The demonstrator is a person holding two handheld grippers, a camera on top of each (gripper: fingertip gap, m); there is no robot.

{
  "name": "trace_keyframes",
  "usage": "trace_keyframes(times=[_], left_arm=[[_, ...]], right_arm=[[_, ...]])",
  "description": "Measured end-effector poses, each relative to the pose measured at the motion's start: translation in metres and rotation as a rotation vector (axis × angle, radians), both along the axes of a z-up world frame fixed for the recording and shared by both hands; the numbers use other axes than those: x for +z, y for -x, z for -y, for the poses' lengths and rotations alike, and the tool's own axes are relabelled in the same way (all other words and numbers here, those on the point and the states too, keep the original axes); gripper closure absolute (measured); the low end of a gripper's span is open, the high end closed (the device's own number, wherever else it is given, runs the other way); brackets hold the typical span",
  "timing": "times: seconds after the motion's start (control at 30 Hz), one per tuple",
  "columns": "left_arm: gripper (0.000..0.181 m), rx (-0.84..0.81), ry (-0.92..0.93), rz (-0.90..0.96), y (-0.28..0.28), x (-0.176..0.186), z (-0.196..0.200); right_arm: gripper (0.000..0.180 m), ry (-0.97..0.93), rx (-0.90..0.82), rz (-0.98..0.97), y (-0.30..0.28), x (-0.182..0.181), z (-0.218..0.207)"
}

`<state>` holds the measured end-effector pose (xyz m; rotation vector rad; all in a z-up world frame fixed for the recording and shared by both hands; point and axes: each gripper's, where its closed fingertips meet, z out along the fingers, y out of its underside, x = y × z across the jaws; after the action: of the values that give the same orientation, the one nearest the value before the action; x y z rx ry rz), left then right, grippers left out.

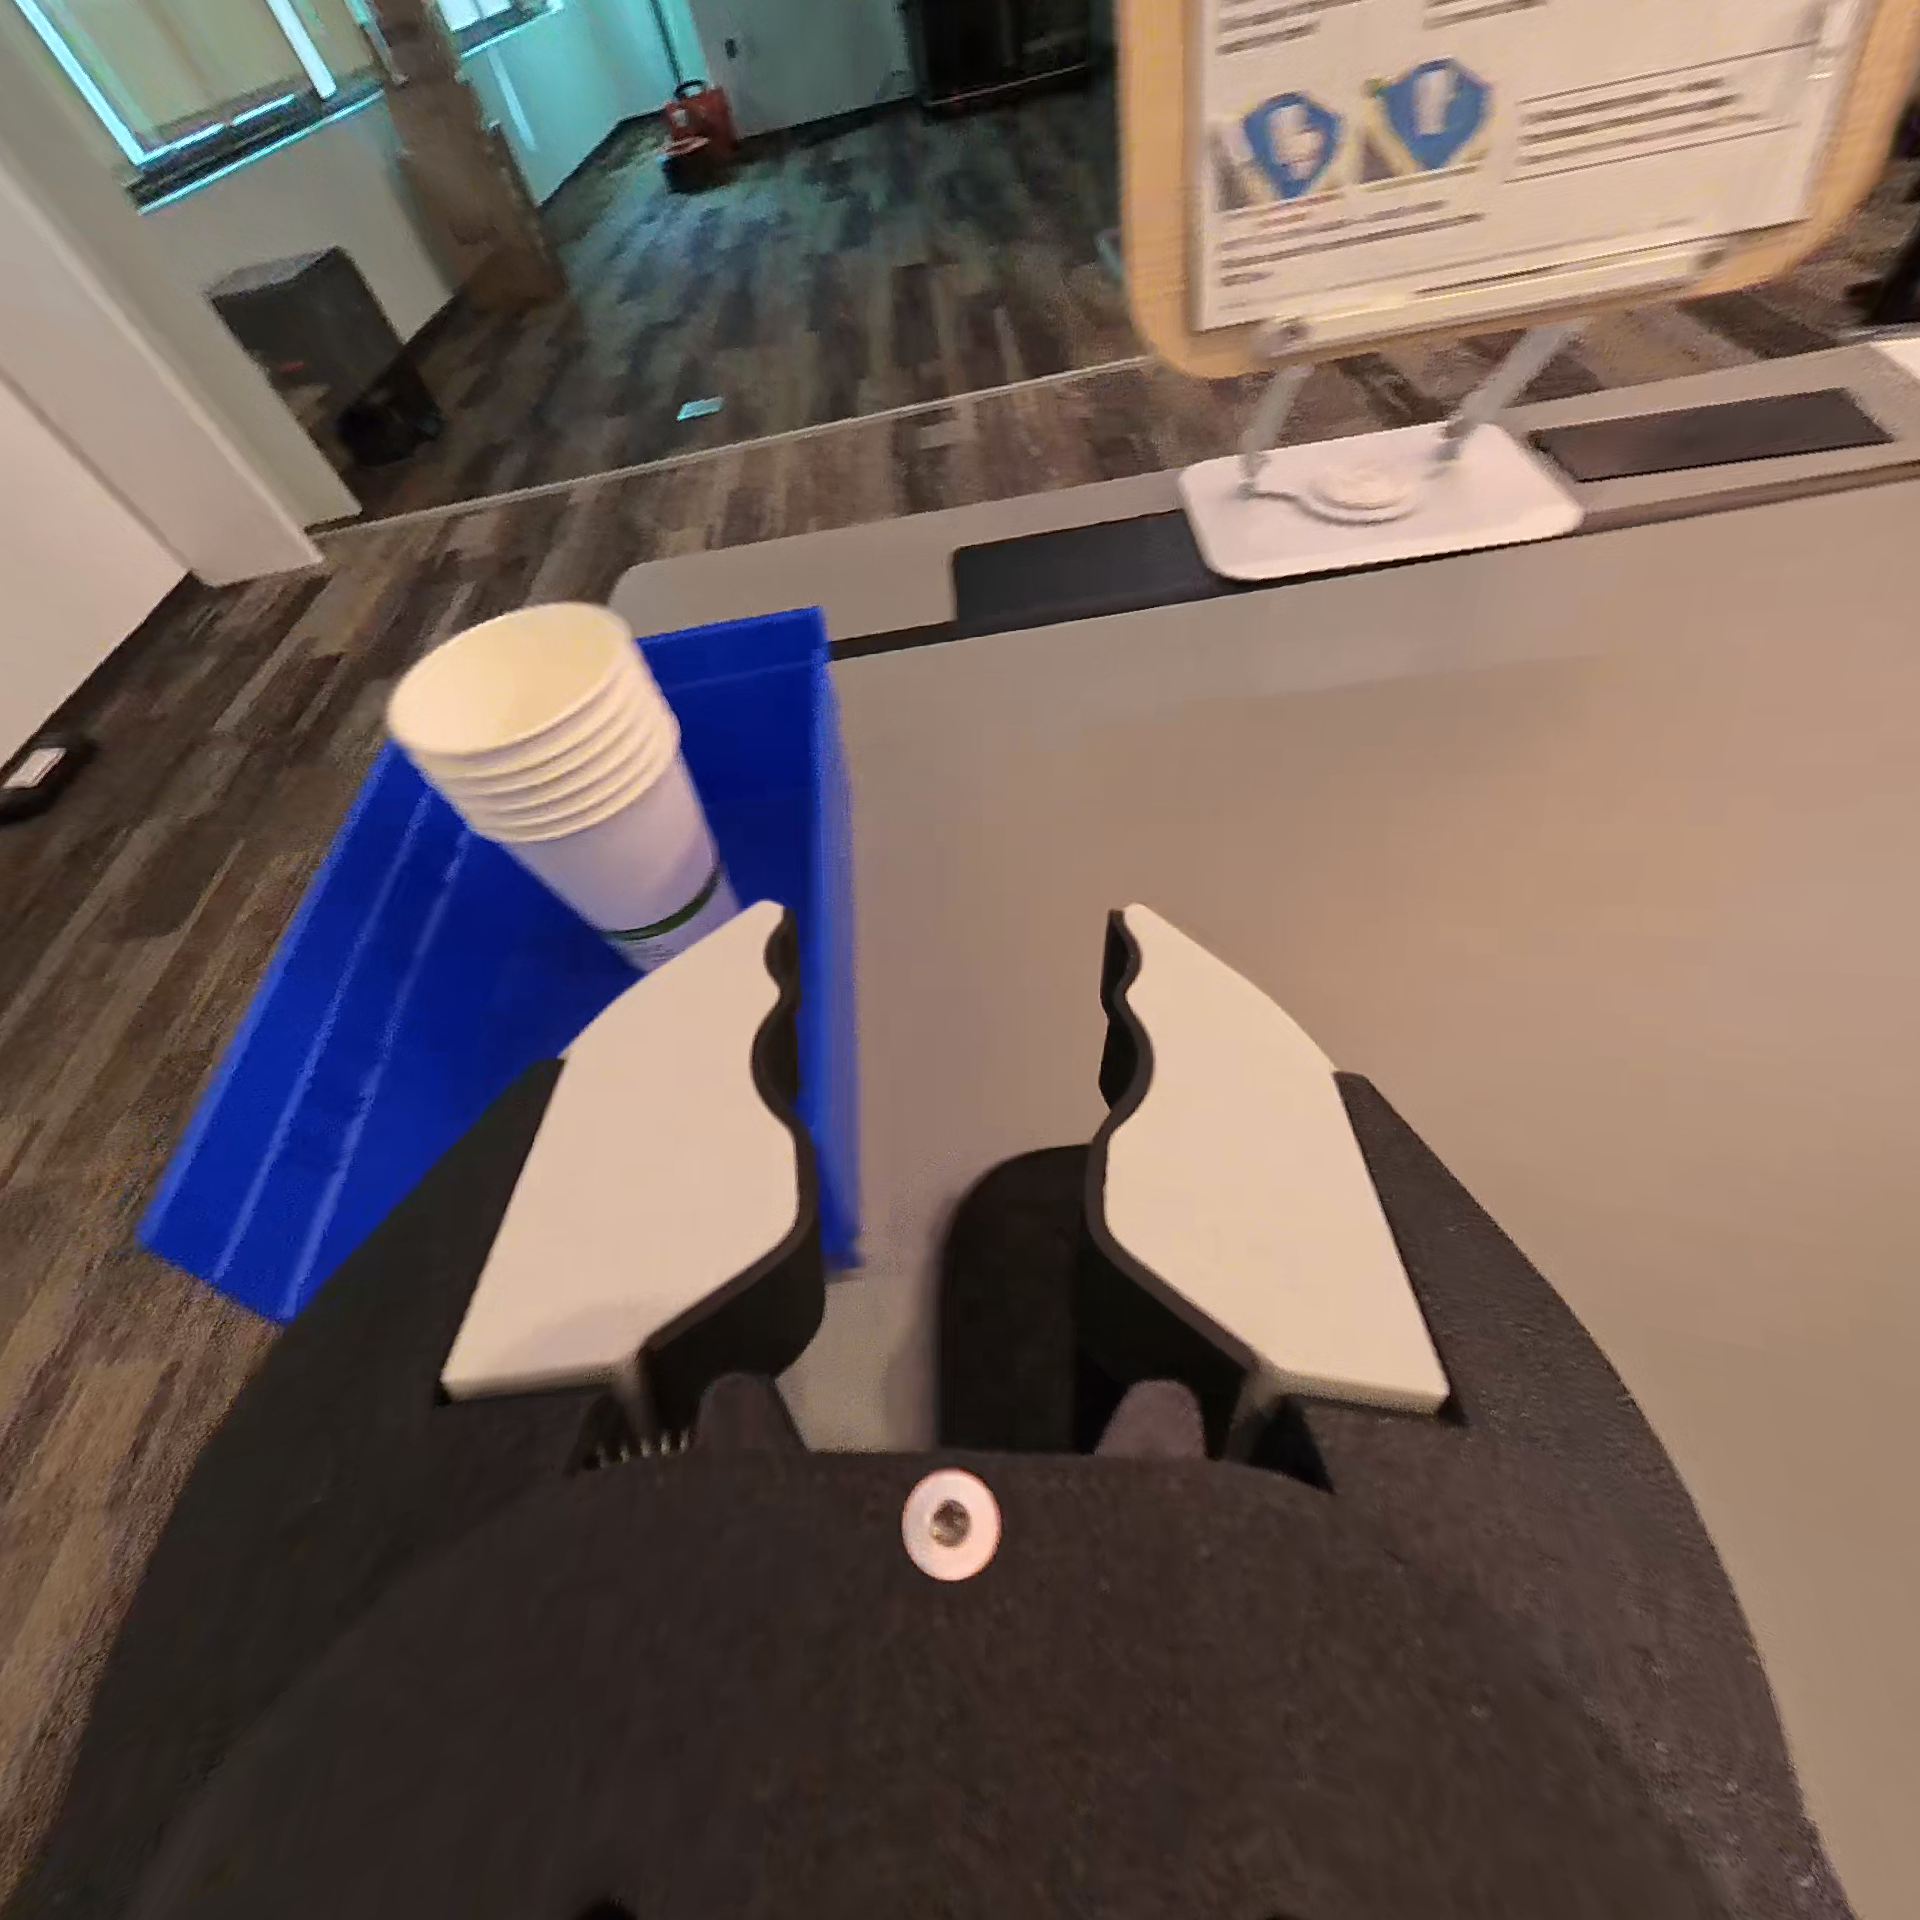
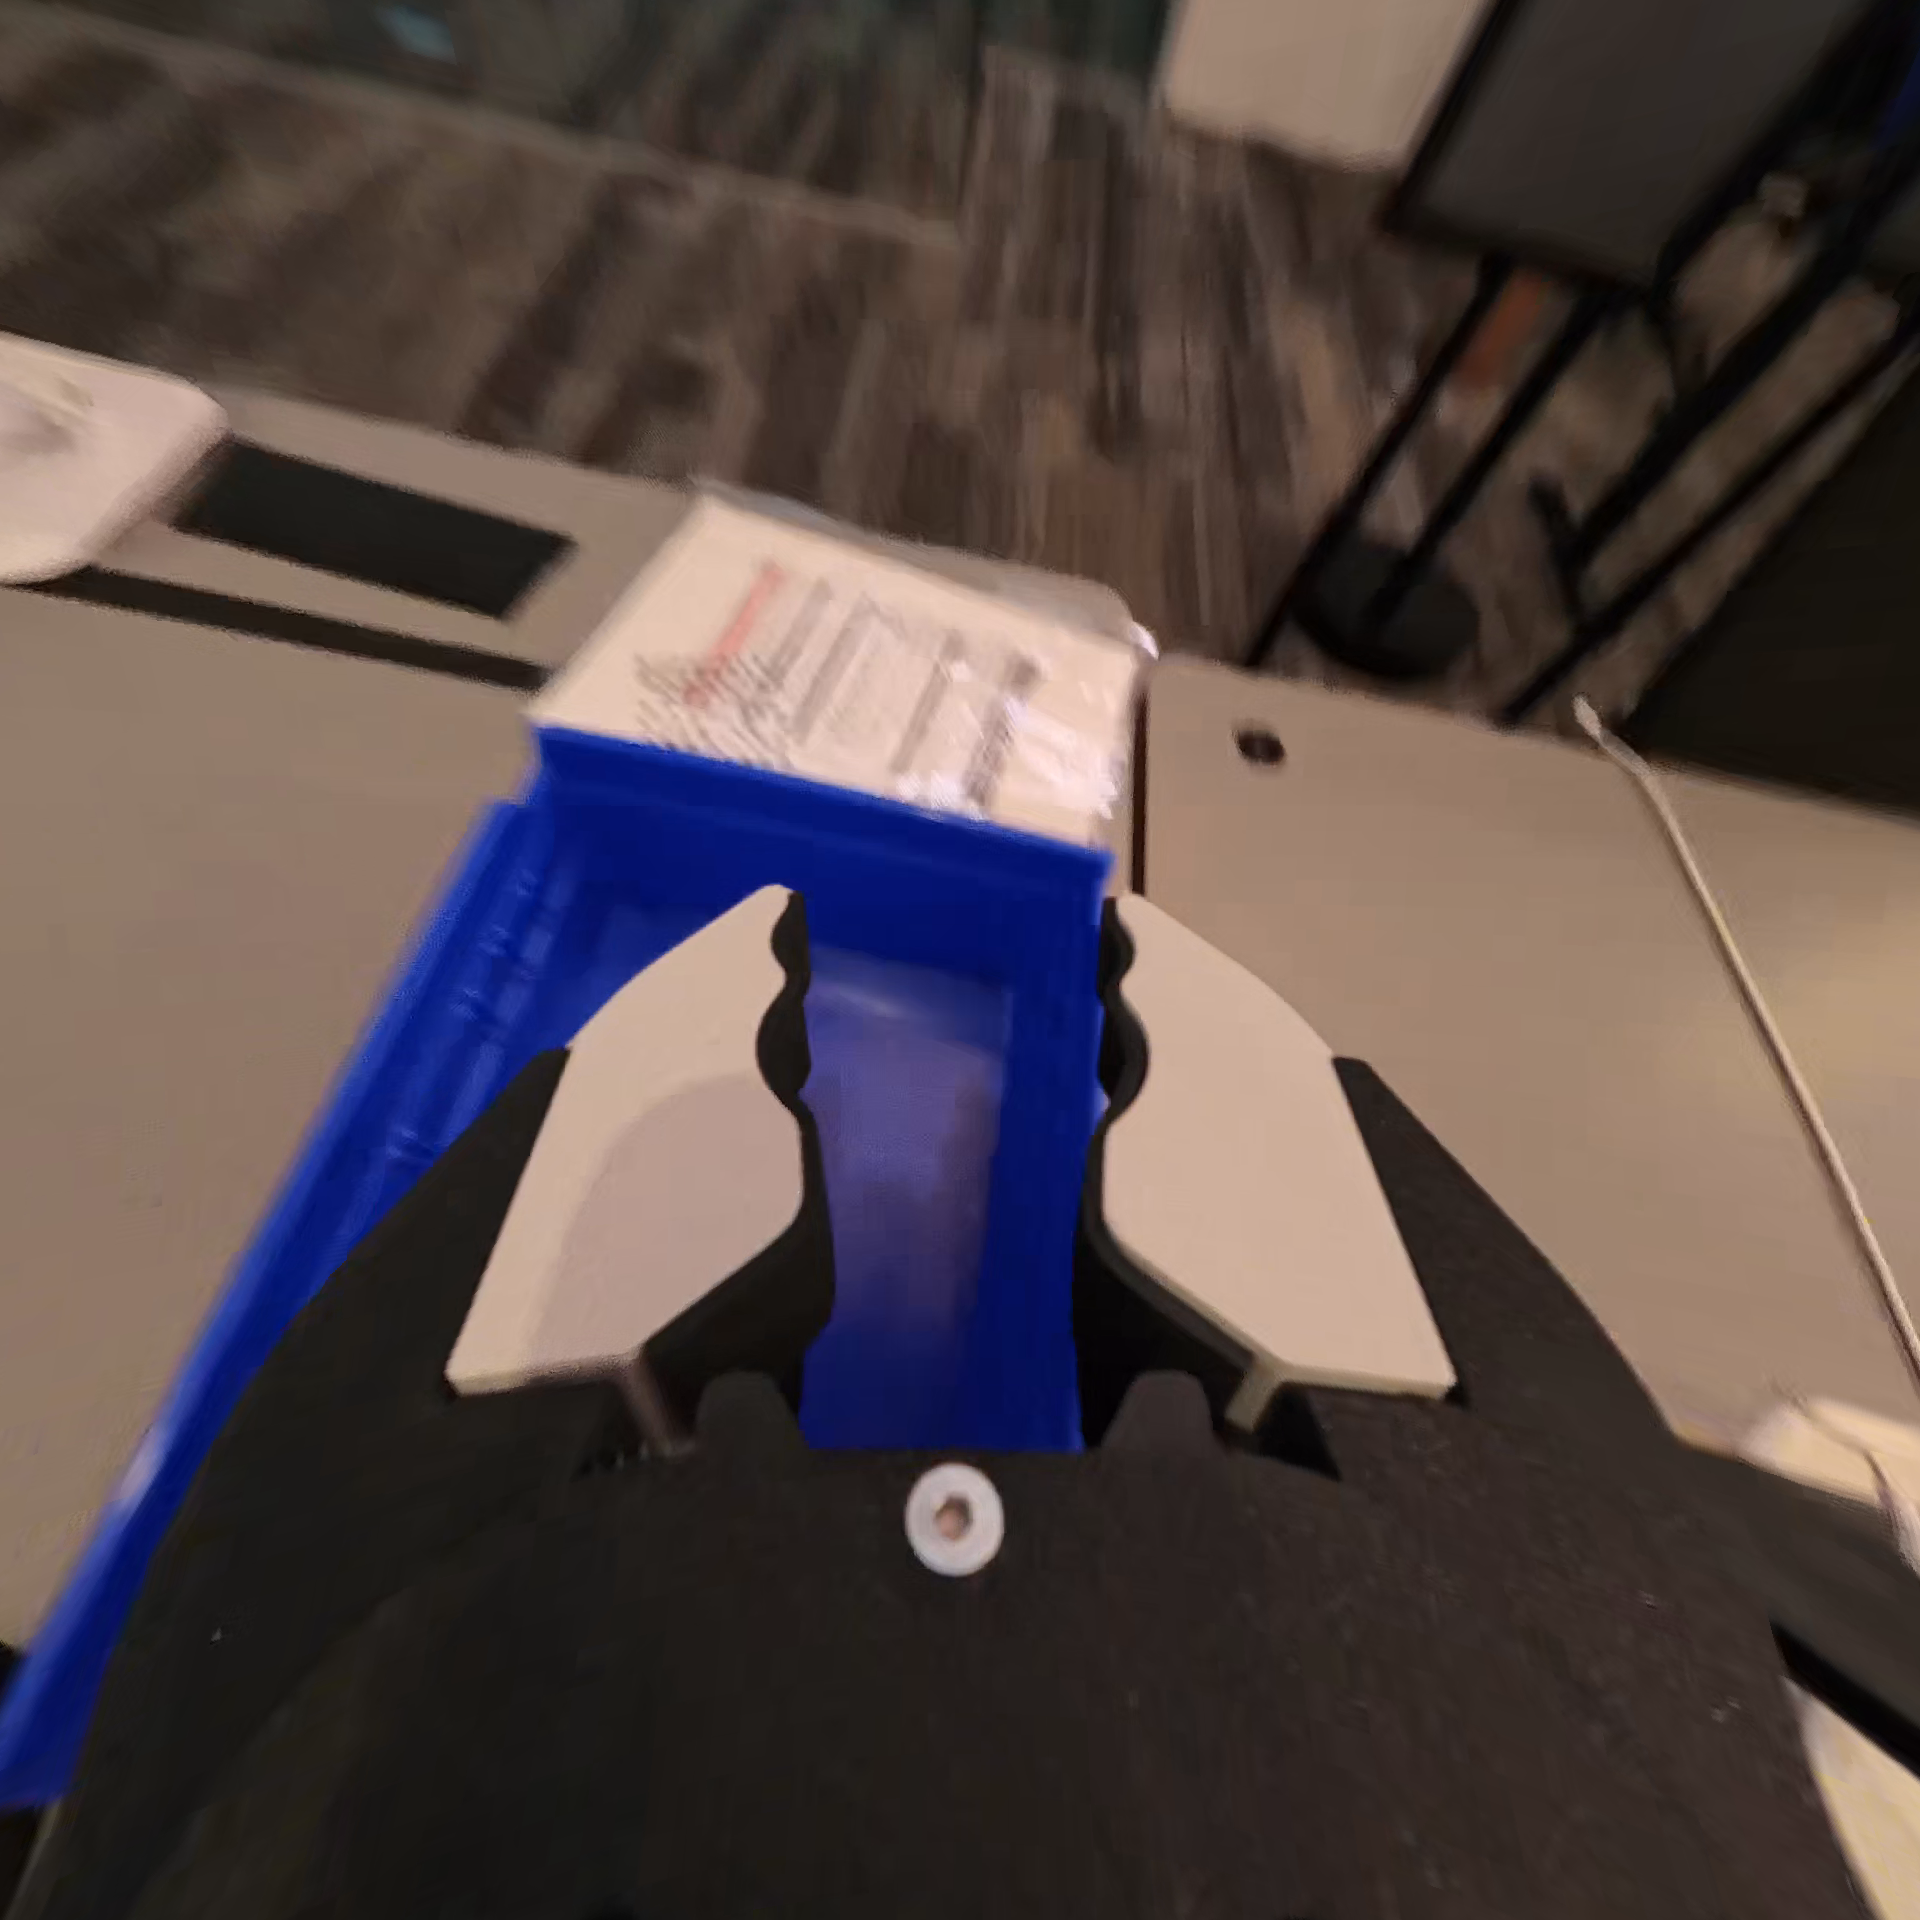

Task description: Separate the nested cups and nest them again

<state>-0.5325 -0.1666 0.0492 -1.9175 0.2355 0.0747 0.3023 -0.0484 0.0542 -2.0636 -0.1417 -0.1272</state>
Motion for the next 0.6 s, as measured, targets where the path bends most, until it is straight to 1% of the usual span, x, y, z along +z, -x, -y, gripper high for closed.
trace_keyframes(times=[0.07, 0.13, 0.2, 0.23, 0.3, 0.37, 0.4, 0.5, 0.53, 0.6], left_arm=[[0.123, 0.069, 0.014, -0.019, 0.042, -0.010, -0.018], [0.110, 0.139, 0.030, -0.066, 0.085, -0.025, -0.043], [0.103, 0.171, 0.069, -0.078, 0.117, -0.046, -0.066], [0.100, 0.161, 0.075, -0.057, 0.125, -0.055, -0.077], [0.094, 0.136, 0.079, 0.007, 0.133, -0.069, -0.097], [0.088, 0.107, 0.073, 0.074, 0.134, -0.078, -0.113], [0.082, 0.109, 0.058, 0.088, 0.137, -0.080, -0.121], [0.080, 0.136, -0.016, 0.047, 0.151, -0.080, -0.141], [0.076, 0.130, -0.027, 0.042, 0.152, -0.083, -0.146], [0.071, 0.136, -0.007, 0.036, 0.154, -0.090, -0.156]], right_arm=[[0.124, -0.097, 0.097, -0.030, 0.039, 0.024, -0.005], [0.120, -0.161, 0.212, -0.102, 0.085, 0.042, -0.010], [0.118, -0.227, 0.334, -0.152, 0.131, 0.060, -0.011], [0.117, -0.265, 0.384, -0.160, 0.153, 0.068, -0.011], [0.111, -0.345, 0.473, -0.157, 0.193, 0.084, -0.011], [0.105, -0.400, 0.530, -0.146, 0.226, 0.093, -0.011], [0.104, -0.417, 0.552, -0.144, 0.240, 0.096, -0.011], [0.102, -0.423, 0.626, -0.161, 0.279, 0.098, -0.012], [0.102, -0.417, 0.646, -0.174, 0.289, 0.097, -0.012], [0.104, -0.421, 0.678, -0.195, 0.305, 0.098, -0.012]])
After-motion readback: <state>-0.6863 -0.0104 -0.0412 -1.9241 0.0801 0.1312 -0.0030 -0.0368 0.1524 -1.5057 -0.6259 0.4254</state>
